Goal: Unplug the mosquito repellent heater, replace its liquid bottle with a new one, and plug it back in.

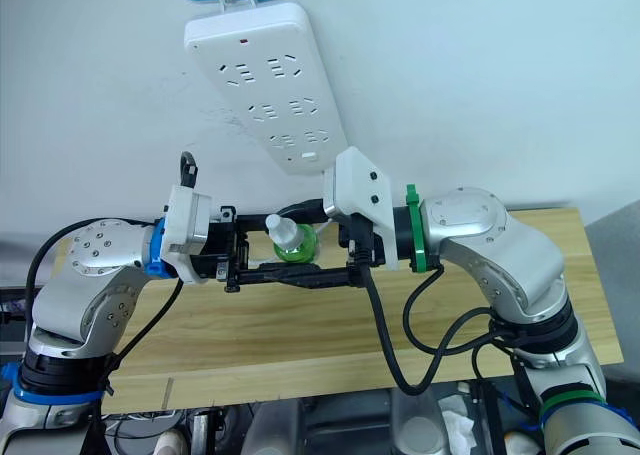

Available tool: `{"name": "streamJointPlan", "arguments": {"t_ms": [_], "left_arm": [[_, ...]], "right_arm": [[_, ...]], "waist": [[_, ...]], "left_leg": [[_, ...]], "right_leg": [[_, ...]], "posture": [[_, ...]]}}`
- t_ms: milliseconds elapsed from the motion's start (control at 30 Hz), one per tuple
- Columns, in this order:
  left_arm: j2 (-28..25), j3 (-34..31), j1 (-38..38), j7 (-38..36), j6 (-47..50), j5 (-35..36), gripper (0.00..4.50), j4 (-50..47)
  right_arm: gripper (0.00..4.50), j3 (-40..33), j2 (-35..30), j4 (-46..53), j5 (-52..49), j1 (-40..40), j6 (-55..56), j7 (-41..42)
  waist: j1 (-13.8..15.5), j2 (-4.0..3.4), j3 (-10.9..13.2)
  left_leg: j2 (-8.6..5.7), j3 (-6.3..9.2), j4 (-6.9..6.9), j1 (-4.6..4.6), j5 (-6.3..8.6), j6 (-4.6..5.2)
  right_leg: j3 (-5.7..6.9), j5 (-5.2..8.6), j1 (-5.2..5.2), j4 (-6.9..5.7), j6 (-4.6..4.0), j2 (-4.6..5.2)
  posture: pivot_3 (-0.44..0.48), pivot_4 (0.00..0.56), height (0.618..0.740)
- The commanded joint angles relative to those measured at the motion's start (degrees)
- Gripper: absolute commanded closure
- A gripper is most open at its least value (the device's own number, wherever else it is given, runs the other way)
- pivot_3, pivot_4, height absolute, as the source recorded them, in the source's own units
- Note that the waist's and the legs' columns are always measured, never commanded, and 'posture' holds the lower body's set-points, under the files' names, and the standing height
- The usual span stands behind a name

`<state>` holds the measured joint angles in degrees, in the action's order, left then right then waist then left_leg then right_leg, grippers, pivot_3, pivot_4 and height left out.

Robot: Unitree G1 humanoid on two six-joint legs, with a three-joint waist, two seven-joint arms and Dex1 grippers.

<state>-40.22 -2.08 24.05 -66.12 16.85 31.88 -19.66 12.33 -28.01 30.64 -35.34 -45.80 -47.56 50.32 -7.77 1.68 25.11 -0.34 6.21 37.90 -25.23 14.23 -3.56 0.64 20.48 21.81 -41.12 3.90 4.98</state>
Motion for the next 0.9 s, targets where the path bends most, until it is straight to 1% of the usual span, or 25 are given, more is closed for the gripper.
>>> {"name": "streamJointPlan", "arguments": {"t_ms": [33,167,400,667,900], "left_arm": [[0.66,-2.33,-1.24,3.19,-1.17,-0.05,2.28,-1.99],[1.27,-1.78,-2.15,5.3,-0.34,0.33,2.28,-3.51],[1.68,-0.7,-2.66,6.5,1.12,1.27,2.28,-5.12],[-0.03,-1.94,-4.17,6.3,3.72,3.75,2.28,-7.73],[-1.06,-2.86,-4.09,6.0,3.85,4.08,2.28,-7.26]], "right_arm": [[1.33,-0.54,0.73,4.17,-0.59,0.25,-1.45,-3.88],[1.33,0.27,2.79,4.63,0.84,0.09,-1.9,-8.71],[1.33,3.33,5.5,2.45,5.43,-0.41,1.19,-12.13],[1.33,4.43,6.67,-0.44,9.67,-0.49,3.97,-13.17],[1.33,3.56,5.75,-0.57,10.18,-0.05,3.88,-13.24]], "waist": [[-0.09,0.0,0.0],[-0.14,0.0,0.0],[-0.14,0.0,0.0],[-0.11,0.0,0.0],[-0.06,0.0,0.0]], "left_leg": [[0.0,0.0,-0.01,0.0,0.0,0.0],[0.0,0.0,-0.02,0.0,0.0,0.0],[0.0,0.01,-0.01,0.0,0.0,0.0],[0.0,0.01,-0.02,0.0,0.0,0.0],[0.0,0.01,-0.02,0.0,0.0,0.0]], "right_leg": [[0.0,0.0,0.0,0.0,0.0,0.0],[0.0,0.0,0.0,-0.01,0.0,0.0],[0.0,0.0,0.0,-0.02,0.0,0.0],[0.0,0.0,0.01,-0.01,0.0,0.0],[0.0,0.0,0.01,0.0,0.0,0.0]], "posture": [[-0.177,0.393,0.74],[-0.18,0.393,0.74],[-0.175,0.395,0.74],[-0.168,0.396,0.74],[-0.168,0.394,0.74]]}}
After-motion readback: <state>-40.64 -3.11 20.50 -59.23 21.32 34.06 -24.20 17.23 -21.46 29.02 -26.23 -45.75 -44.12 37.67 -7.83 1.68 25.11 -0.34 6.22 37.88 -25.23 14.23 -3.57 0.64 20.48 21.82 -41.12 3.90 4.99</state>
